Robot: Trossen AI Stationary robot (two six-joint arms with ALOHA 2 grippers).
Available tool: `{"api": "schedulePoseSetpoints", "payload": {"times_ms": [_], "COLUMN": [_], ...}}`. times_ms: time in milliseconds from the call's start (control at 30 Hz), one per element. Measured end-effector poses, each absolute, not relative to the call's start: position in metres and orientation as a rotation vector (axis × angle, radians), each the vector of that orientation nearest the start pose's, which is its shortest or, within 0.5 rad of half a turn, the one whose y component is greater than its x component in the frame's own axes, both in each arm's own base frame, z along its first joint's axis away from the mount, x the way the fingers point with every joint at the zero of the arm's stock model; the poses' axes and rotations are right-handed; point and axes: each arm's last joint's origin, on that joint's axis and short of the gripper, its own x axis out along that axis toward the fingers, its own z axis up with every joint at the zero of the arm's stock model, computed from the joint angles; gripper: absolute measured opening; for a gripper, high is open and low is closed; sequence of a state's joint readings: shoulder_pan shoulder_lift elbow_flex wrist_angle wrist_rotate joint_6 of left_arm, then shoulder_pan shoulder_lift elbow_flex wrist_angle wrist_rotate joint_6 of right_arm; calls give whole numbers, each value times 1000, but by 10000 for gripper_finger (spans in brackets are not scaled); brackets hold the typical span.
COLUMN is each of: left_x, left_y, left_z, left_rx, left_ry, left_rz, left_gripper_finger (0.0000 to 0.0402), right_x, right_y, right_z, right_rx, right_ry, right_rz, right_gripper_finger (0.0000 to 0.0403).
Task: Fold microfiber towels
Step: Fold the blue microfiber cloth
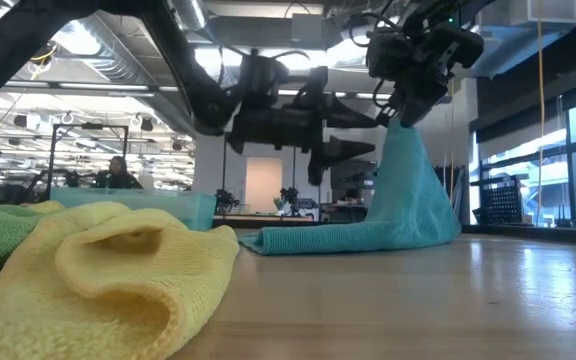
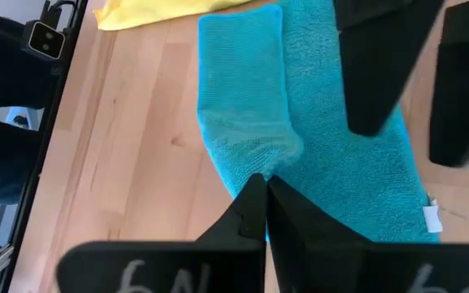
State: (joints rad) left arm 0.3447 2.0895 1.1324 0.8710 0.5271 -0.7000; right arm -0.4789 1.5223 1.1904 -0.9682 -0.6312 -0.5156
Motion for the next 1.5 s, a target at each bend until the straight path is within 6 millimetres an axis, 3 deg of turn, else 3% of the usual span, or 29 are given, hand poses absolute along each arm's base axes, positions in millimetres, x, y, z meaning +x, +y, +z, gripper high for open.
{"api": "schedulePoseSetpoints", "payload": {"times_ms": [467, 767, 1000, 1500], "left_x": [421, 425, 425, 428], "left_y": [100, 89, 89, 63], "left_z": [159, 135, 133, 126], "left_rx": [-735, -741, -749, -742], "left_ry": [195, 277, 295, 380], "left_rz": [-287, -242, -243, -258], "left_gripper_finger": [180, 179, 178, 177], "right_x": [259, 259, 259, 259], "right_y": [-115, -115, -115, -115], "right_z": [256, 256, 257, 256], "right_rx": [208, 215, 239, 238], "right_ry": [1007, 1004, 1005, 1004], "right_rz": [405, 409, 407, 406], "right_gripper_finger": [8, 4, 8, 5]}}
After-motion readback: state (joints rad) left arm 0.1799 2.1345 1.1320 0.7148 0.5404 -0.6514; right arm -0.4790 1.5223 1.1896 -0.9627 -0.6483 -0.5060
